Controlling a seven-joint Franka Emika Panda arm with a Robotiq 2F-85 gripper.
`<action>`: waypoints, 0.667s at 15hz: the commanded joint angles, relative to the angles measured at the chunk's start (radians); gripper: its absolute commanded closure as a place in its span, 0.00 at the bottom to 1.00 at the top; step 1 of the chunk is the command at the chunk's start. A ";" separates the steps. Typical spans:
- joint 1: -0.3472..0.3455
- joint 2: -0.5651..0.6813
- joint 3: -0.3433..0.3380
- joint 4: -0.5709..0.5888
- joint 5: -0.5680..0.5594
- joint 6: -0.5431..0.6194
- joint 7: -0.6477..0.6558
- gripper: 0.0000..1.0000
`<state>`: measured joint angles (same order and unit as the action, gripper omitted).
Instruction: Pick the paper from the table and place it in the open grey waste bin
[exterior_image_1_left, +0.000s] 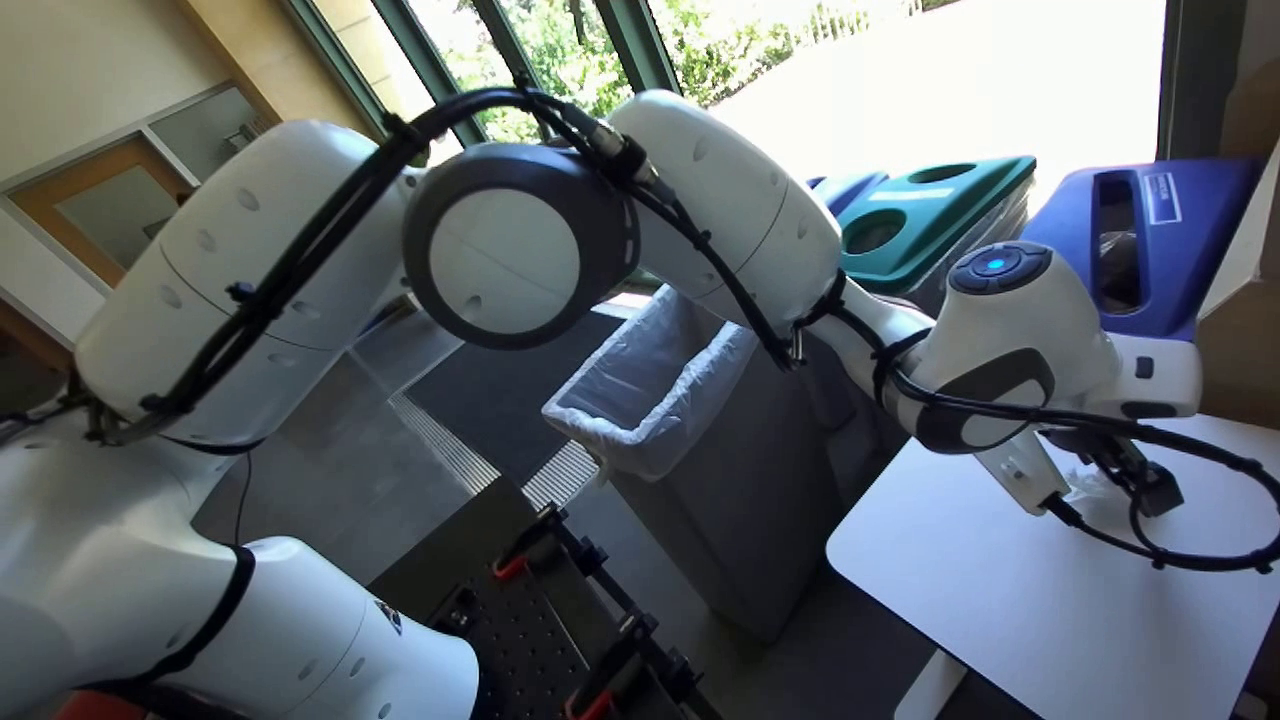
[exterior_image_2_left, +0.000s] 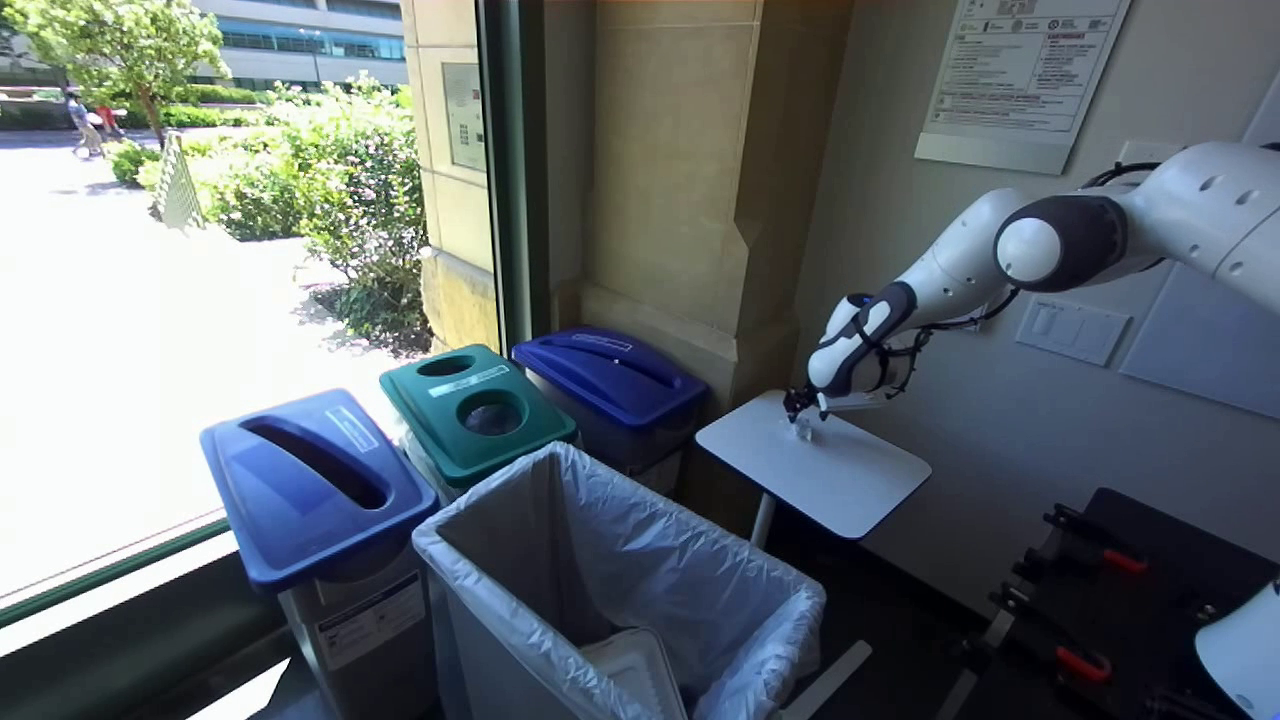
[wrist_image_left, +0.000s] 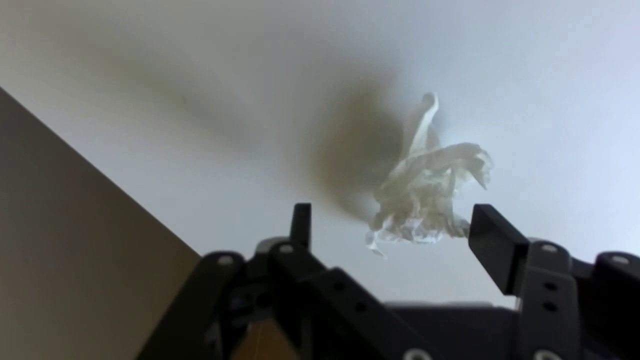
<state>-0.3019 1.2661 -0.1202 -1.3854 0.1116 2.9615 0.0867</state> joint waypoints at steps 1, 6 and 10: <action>-0.011 0.053 0.005 0.079 0.017 0.001 0.014 0.51; -0.013 0.080 0.003 0.117 0.016 -0.001 0.016 0.88; -0.006 0.089 -0.002 0.131 0.016 -0.002 0.020 1.00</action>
<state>-0.3104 1.3337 -0.1199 -1.2935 0.1118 2.9614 0.0870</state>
